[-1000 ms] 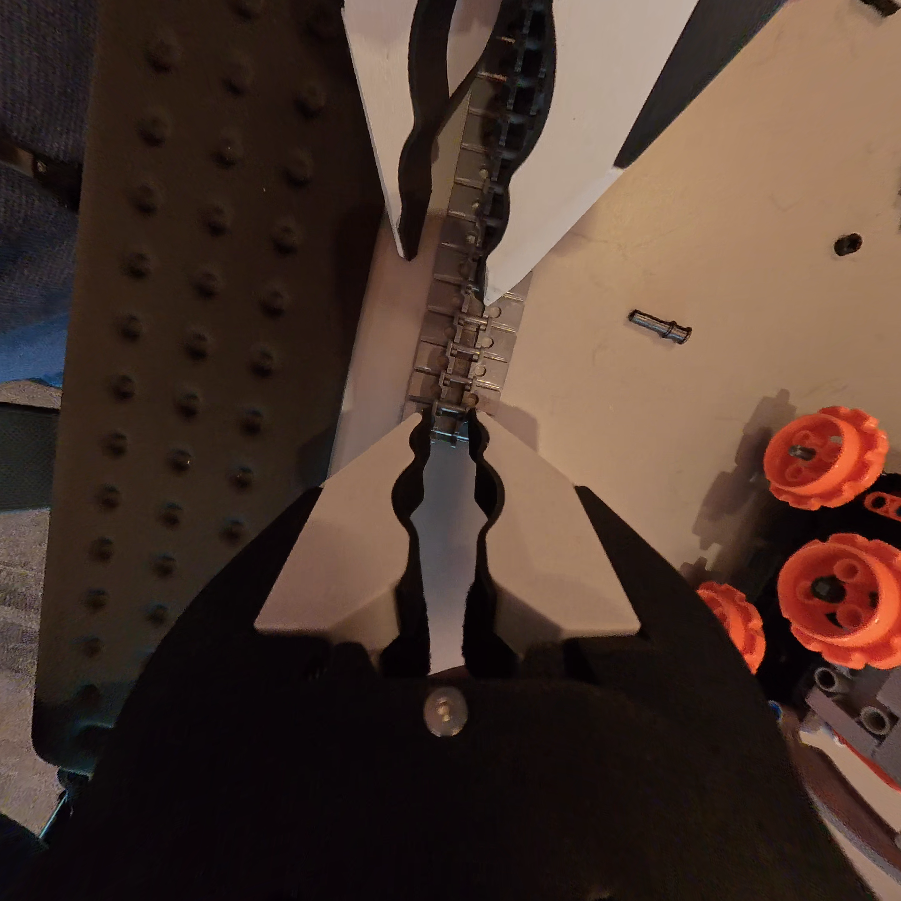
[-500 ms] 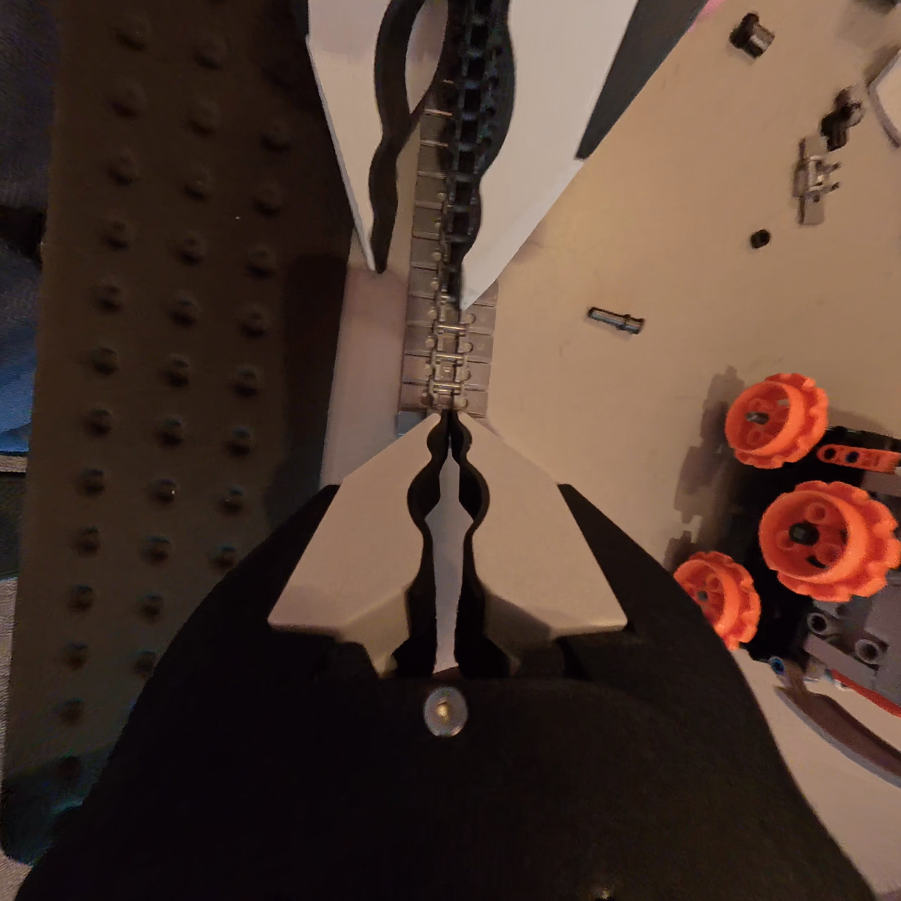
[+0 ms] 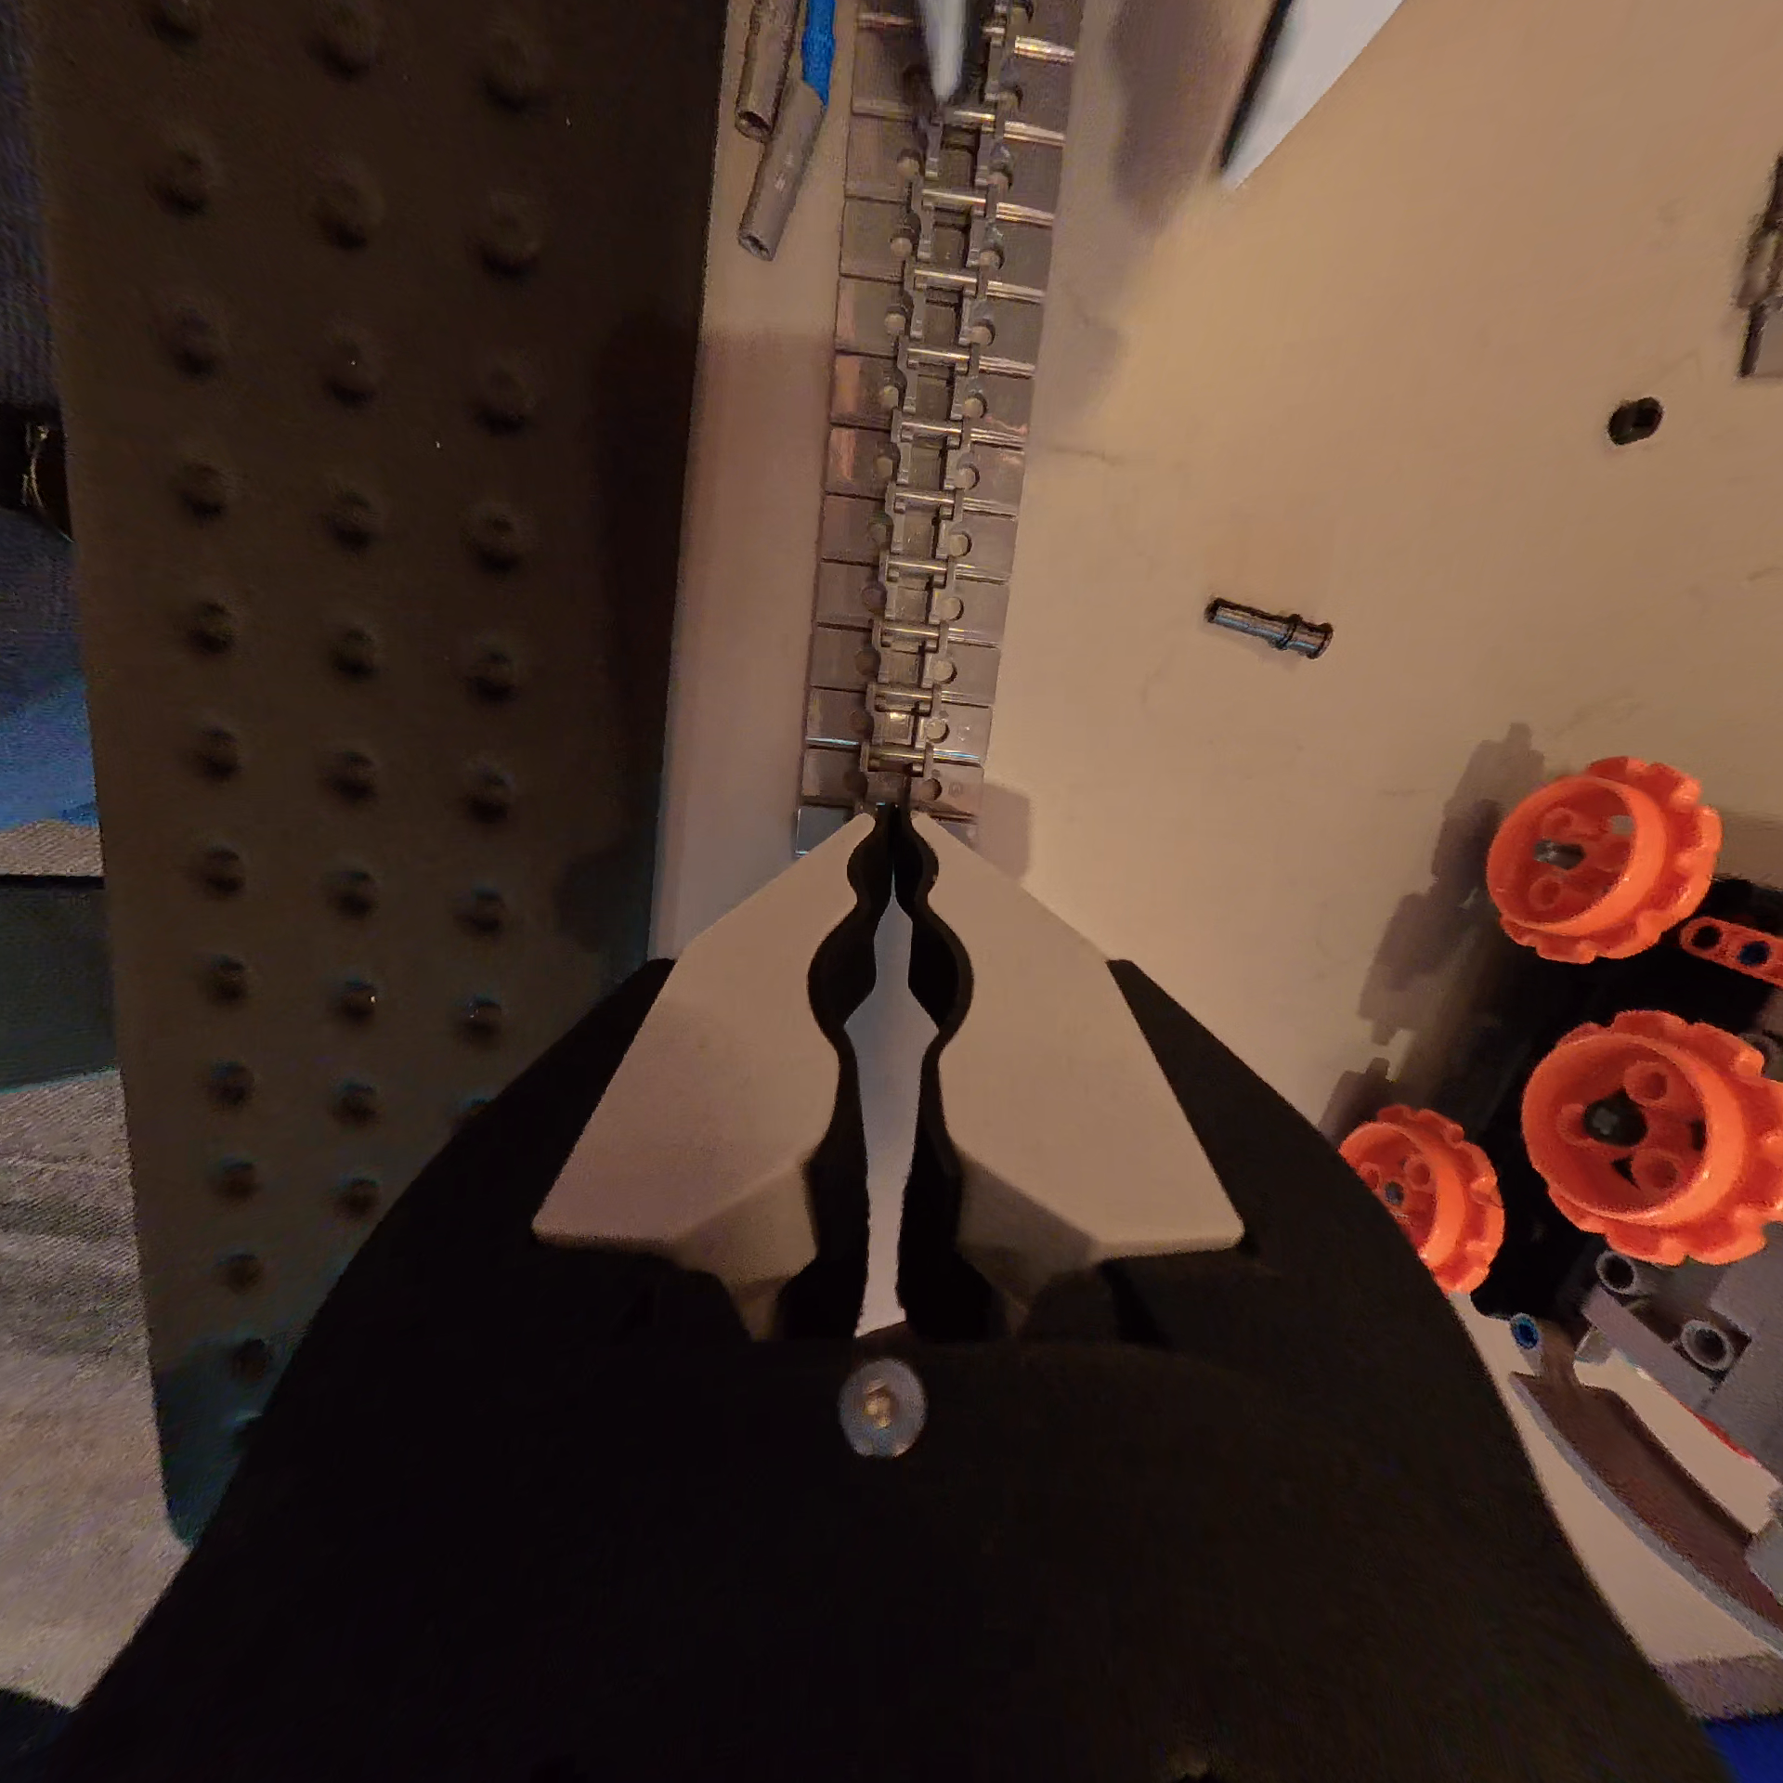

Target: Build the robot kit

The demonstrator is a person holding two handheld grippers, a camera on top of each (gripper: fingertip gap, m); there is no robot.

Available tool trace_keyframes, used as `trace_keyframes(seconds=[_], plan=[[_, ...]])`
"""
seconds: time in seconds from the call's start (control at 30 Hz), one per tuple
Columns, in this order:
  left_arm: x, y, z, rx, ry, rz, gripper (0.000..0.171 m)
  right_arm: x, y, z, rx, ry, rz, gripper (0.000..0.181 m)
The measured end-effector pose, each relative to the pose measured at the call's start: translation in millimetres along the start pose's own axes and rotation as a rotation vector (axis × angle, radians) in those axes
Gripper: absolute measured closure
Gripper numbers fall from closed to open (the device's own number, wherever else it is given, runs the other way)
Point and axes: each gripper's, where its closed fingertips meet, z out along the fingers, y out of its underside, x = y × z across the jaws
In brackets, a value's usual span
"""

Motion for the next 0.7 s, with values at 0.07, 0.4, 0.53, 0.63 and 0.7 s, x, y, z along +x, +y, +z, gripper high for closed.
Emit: trace_keyframes(seconds=[0.07,0.4,0.53,0.63,0.7], plan=[[-10.9,11.9,-14.5,-0.006,-0.035,-0.049,0.134,0.0,0.2,0.1,-0.032,-0.022,0.005,0.181],[-57.0,40.1,-74.5,0.098,-0.232,-0.196,0.137,0.5,1.3,1.9,-0.247,-0.093,-0.01,0.181],[-61.1,48.6,-69.1,0.081,-0.232,-0.209,0.138,0.6,1.2,2.0,-0.26,-0.077,-0.012,0.181],[-61.8,65.3,-64.3,0.031,-0.237,-0.214,0.138,-3.0,2.0,0.4,-0.211,-0.047,-0.01,0.181],[-54.9,70.1,-58.6,0.018,-0.205,-0.197,0.14,-1.7,-4.0,-5.8,-0.14,-0.006,0.009,0.17]])
